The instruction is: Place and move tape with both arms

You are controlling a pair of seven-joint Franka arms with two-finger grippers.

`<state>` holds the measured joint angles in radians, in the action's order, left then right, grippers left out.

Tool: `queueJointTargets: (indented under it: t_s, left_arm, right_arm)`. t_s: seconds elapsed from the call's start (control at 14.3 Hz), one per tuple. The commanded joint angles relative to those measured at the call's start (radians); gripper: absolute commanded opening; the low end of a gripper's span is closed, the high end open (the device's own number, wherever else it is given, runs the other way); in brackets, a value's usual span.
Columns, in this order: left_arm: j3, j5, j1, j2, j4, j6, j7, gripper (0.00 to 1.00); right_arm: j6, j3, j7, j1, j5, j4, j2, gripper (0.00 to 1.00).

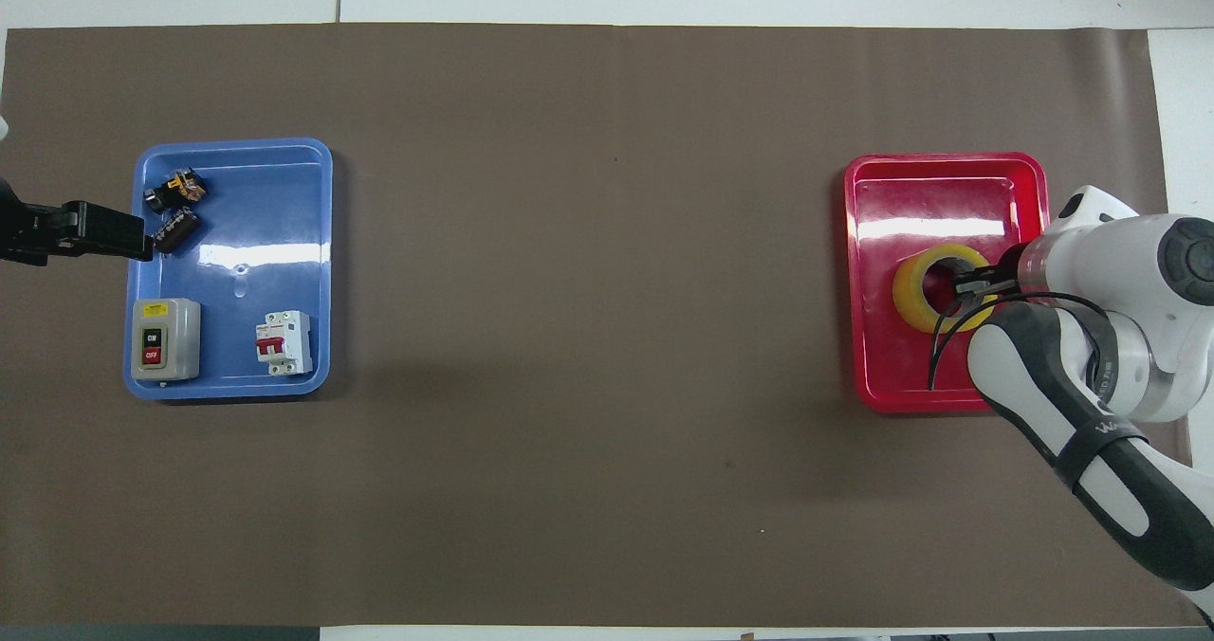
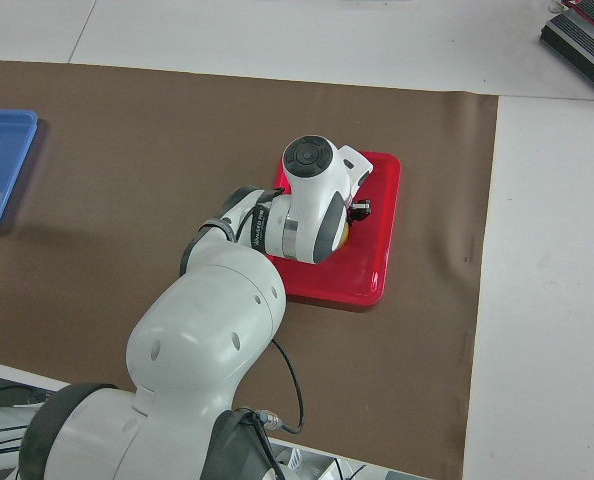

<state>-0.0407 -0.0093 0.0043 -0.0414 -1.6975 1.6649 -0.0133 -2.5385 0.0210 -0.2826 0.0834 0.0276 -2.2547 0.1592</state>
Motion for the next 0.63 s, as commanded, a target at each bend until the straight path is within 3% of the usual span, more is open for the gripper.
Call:
queueJointTargets:
  t_s: [0.0, 0.21, 0.56]
  left_arm:
    - [-0.002, 0.018, 0.005, -0.025, -0.024, -0.005, -0.008, 1.0]
    - [-0.002, 0.018, 0.005, -0.025, -0.024, -0.005, -0.008, 1.0]
    - [-0.002, 0.018, 0.005, -0.025, -0.024, -0.004, -0.008, 1.0]
  right_arm:
    - [0.042, -0.003, 0.023, -0.002, 0.006, 0.065, -0.007, 1.0]
    - [0.222, -0.003, 0.032, -0.002, 0.005, 0.188, -0.042, 1.0]
    - [0.443, -0.007, 0.204, -0.007, 0.023, 0.319, -0.144, 1.0]
